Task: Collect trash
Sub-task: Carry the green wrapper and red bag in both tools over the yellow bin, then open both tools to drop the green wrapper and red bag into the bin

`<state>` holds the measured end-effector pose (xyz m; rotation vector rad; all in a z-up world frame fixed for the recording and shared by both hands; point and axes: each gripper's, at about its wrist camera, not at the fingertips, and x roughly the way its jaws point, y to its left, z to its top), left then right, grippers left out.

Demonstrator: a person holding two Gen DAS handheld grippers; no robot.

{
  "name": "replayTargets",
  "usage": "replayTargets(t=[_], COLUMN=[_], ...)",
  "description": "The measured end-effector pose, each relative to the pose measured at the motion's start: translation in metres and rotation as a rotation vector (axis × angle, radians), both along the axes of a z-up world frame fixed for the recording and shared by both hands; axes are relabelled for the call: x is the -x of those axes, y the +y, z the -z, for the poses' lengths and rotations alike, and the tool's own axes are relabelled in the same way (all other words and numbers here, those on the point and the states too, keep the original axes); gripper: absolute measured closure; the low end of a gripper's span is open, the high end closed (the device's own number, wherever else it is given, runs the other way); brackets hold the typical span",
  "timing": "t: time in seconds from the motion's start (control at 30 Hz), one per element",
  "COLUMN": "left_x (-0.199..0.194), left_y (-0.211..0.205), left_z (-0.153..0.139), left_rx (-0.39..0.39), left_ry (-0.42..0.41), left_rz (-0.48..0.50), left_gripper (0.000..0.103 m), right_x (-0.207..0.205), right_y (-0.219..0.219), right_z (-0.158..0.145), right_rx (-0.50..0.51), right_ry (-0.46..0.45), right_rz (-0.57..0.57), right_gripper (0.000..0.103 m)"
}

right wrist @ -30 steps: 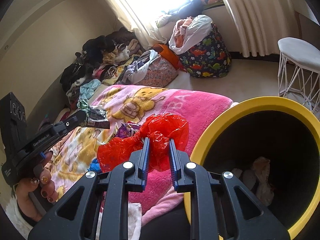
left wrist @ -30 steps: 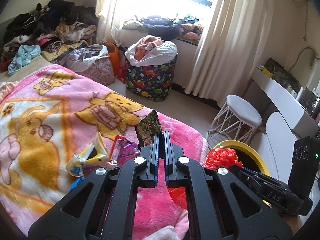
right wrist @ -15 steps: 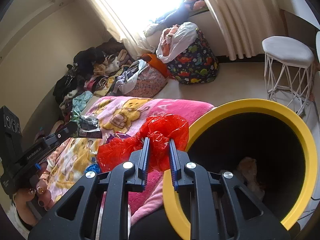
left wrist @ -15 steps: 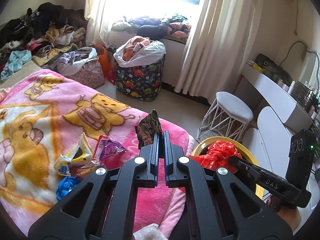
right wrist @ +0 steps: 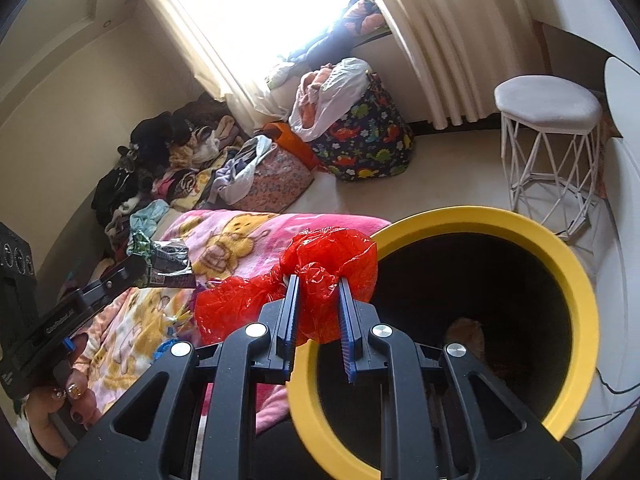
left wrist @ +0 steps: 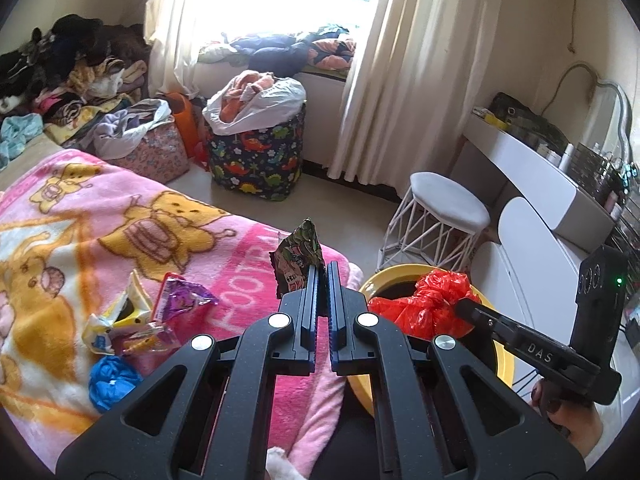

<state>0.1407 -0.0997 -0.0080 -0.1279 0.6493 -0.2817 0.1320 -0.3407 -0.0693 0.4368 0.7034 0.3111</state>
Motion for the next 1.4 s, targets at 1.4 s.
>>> replayTargets(t=[1.4], left_x=[0.001], left_y=[-0.115], left_z=[0.055], left_rx=[0.000], left_ry=[0.122], left_rz=[0.359], left_gripper=[0.101], right_x=[0.008], right_y=[-0.073], right_z=[0.037], right_rx=[0.139], right_ry=[0.083], right_rz=[0.285], right_gripper=[0.083])
